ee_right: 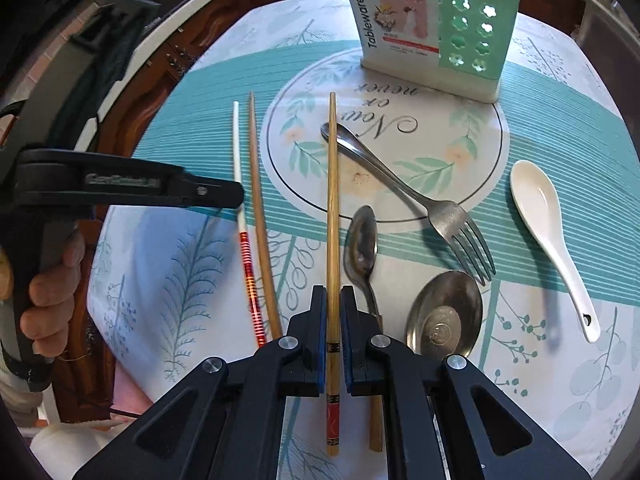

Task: Organize utensils
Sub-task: 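Grasp the white red-striped chopstick with the left tool while the right tool lifts its chopstick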

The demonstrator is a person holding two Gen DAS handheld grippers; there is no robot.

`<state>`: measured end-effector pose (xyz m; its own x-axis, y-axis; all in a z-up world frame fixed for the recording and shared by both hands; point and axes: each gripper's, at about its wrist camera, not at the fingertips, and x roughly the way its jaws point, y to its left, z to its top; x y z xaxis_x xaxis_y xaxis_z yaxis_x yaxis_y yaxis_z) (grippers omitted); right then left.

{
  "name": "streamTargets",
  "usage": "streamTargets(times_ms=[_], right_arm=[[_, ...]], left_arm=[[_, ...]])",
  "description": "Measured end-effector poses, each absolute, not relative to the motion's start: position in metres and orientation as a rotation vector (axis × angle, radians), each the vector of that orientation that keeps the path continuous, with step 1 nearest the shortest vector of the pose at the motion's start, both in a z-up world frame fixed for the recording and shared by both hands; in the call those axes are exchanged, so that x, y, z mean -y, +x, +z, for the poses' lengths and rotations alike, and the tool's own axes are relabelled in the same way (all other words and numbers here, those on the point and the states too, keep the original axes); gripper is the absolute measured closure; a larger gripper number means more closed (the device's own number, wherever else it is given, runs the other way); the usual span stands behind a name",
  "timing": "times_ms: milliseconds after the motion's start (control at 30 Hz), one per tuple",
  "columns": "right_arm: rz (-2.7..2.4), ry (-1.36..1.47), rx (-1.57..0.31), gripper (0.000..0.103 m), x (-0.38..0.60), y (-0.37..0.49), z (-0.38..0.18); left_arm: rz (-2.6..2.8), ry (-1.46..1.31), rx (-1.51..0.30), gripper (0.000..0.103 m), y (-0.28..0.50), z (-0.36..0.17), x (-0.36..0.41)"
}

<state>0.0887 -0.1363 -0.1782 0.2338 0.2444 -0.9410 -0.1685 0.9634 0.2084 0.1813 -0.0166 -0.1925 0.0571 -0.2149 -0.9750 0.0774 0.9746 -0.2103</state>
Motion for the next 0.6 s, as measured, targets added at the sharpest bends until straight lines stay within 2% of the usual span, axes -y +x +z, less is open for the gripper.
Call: streamTargets(times_ms=[167, 333, 600], right_arm=[[0.282, 0.076, -1.301, 0.097, 0.136, 0.093, -0.187], [0.276, 0.107, -1.295, 0.097, 0.143, 0.091, -0.188], [0.286, 0.138, -1.291, 0.097, 0.155, 0.089, -0.186]], left_arm=[[-0.167, 0.089, -1.509, 0.088, 0.189, -0.192, 0.046], [-0.192, 0.183, -1.508, 0.097, 0.189, -0.192, 0.062], [-0.276, 0.254, -1.566, 0.098, 0.182, -0.194, 0.059]])
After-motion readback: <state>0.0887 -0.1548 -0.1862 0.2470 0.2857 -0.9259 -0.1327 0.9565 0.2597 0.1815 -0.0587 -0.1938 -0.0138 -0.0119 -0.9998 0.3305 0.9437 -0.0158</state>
